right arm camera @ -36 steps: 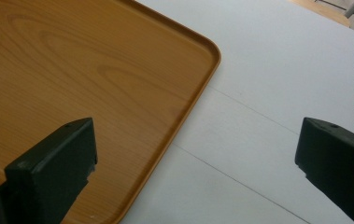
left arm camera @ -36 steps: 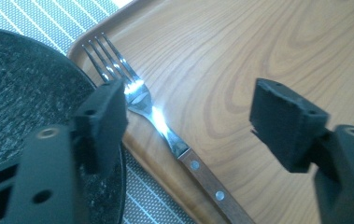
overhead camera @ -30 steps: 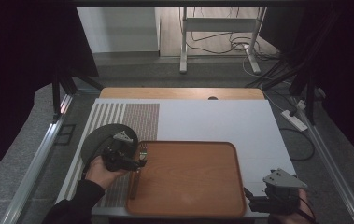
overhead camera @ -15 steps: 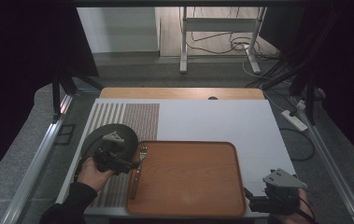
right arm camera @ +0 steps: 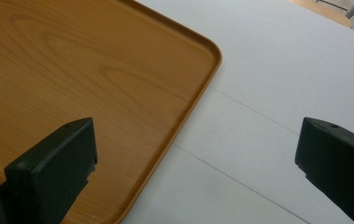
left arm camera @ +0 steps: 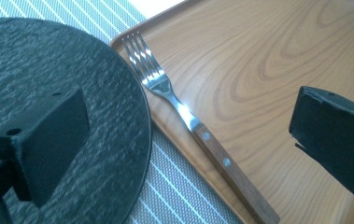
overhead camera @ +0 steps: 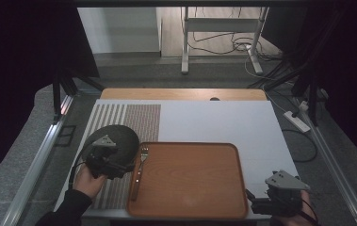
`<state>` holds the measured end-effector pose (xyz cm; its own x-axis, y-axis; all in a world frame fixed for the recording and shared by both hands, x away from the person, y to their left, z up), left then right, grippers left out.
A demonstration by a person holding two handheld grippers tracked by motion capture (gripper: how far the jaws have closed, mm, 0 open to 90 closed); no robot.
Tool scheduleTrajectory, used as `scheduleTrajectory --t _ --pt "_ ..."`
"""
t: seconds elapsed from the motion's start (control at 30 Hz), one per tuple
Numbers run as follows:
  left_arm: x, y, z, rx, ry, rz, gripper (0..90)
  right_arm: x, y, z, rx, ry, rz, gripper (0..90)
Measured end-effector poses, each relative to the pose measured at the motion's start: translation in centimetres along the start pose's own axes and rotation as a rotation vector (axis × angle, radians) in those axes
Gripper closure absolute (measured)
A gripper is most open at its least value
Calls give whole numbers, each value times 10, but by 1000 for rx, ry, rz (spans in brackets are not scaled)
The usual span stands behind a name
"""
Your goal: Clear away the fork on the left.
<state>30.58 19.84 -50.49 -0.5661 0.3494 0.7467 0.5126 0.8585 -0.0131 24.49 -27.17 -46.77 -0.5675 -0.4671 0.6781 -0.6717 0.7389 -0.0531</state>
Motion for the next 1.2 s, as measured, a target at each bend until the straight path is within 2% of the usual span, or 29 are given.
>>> scheduleTrajectory --t 0.17,0.83,1.2 --pt "9 2 7 16 -16 -8 0 0 0 0 -3 -1 0 0" --pt "35 11 39 94 -30 -14 0 0 0 0 -2 -3 0 0" --pt "50 15 57 125 -32 -47 0 0 0 0 -9 -5 1 0"
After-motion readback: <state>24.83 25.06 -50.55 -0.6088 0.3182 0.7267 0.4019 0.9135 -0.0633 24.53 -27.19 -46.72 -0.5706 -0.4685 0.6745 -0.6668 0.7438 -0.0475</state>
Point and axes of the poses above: each handheld gripper's, and its own axes: x roughly backward along the jaws, z roughly out of its underside, y roughly to its left, the point moved 5 cm from there along -x, roughly forward along the jaws, and after that the axes turned 14 degrees about -z, right-handed, at the moved point
